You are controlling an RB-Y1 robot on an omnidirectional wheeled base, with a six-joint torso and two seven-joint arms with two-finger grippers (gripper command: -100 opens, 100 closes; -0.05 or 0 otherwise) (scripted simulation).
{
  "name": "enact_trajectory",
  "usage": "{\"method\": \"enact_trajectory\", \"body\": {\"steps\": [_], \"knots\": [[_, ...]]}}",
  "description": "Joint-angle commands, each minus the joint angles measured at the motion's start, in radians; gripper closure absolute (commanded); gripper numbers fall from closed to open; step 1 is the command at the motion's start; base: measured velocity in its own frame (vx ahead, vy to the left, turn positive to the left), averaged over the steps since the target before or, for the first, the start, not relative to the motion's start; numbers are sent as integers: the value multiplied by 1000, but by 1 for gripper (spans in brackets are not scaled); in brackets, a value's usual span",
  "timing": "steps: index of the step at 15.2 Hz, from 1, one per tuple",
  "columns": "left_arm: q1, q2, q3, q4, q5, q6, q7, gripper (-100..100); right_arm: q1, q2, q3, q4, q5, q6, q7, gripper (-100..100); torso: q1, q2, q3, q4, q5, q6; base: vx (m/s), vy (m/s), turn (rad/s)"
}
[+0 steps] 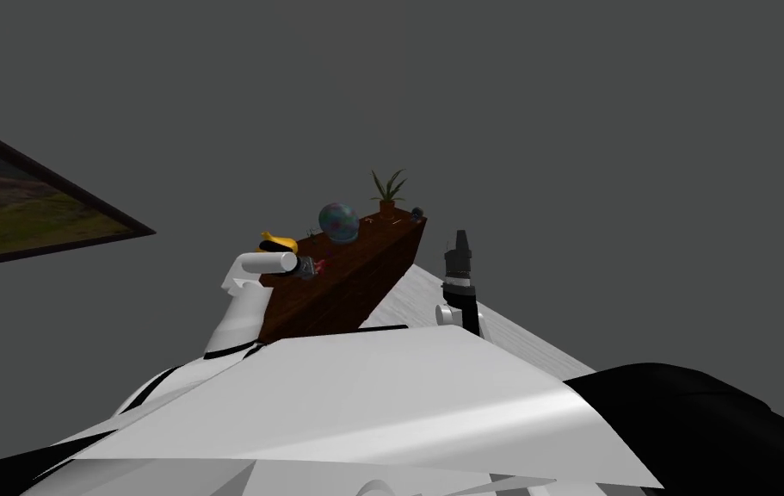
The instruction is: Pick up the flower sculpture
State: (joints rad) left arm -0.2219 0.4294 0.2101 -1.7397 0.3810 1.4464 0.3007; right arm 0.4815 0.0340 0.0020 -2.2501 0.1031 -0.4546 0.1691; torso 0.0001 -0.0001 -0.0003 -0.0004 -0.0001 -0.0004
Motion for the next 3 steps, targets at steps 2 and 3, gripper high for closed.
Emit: {"method": "enact_trajectory", "body": {"steps": [2, 3], "knots": [[-1, 11, 7, -37, 11, 45, 9, 100, 0, 0, 0, 0, 0, 0, 0, 0, 0, 1, 0, 0, 0, 0, -22, -8, 18], [-2, 8, 5, -22, 8, 26, 4, 100, 0, 0, 0, 0, 0, 0, 0, 0, -1, 1, 1, 0, 0, 0, -14, -6, 8]]}}
